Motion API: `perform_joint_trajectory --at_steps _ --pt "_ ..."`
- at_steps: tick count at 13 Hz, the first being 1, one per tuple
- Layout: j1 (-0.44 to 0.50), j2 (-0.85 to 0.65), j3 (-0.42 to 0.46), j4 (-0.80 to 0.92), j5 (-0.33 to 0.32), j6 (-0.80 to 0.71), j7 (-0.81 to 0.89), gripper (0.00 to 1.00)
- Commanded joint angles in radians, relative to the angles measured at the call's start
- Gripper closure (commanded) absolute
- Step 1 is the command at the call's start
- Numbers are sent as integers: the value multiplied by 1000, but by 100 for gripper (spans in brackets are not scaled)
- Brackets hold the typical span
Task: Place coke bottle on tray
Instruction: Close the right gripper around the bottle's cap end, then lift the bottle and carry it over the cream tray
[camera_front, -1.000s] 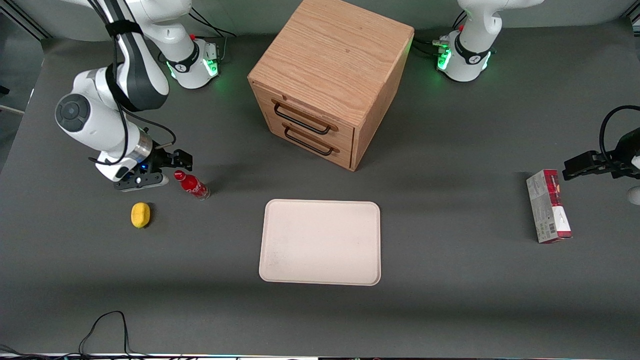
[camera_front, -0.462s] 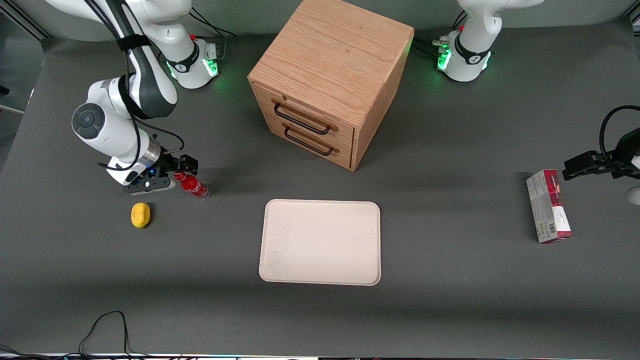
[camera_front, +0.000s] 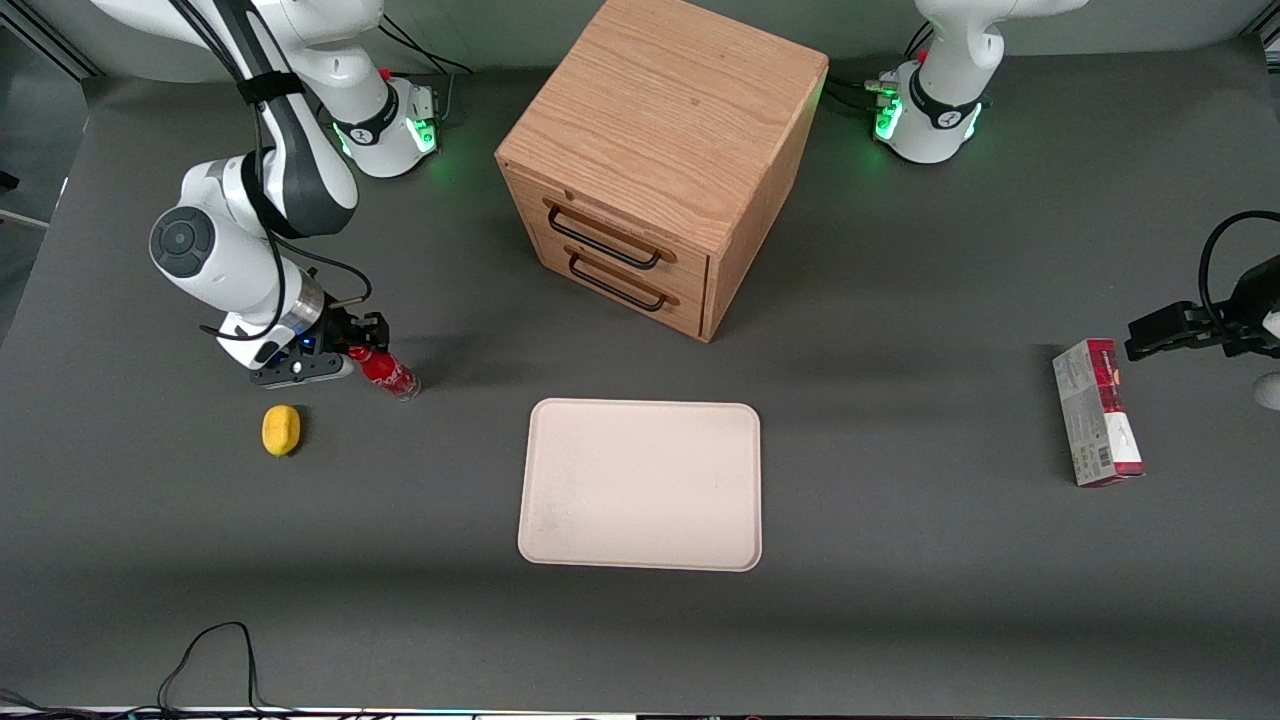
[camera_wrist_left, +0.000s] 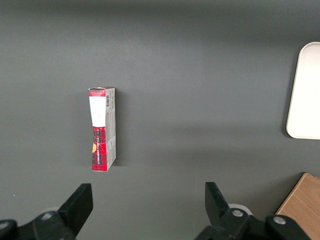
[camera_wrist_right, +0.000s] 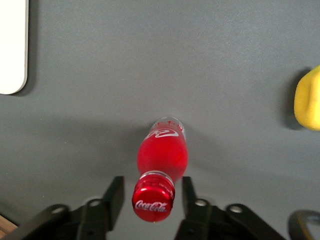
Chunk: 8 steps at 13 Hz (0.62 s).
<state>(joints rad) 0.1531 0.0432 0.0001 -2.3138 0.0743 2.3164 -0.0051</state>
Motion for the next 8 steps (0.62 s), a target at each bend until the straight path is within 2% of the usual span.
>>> perform_joint_trajectory --at_steps 1,3,5,6,8 --pt "11 -3 -9 -7 16 17 -3 100" --pt "11 -12 -9 -6 16 3 -3 100" --pt "11 -40 -11 36 15 -72 -1 100" --pt "11 -48 -11 94 16 -141 8 100" --pt "10 -40 -12 294 15 -394 16 100"
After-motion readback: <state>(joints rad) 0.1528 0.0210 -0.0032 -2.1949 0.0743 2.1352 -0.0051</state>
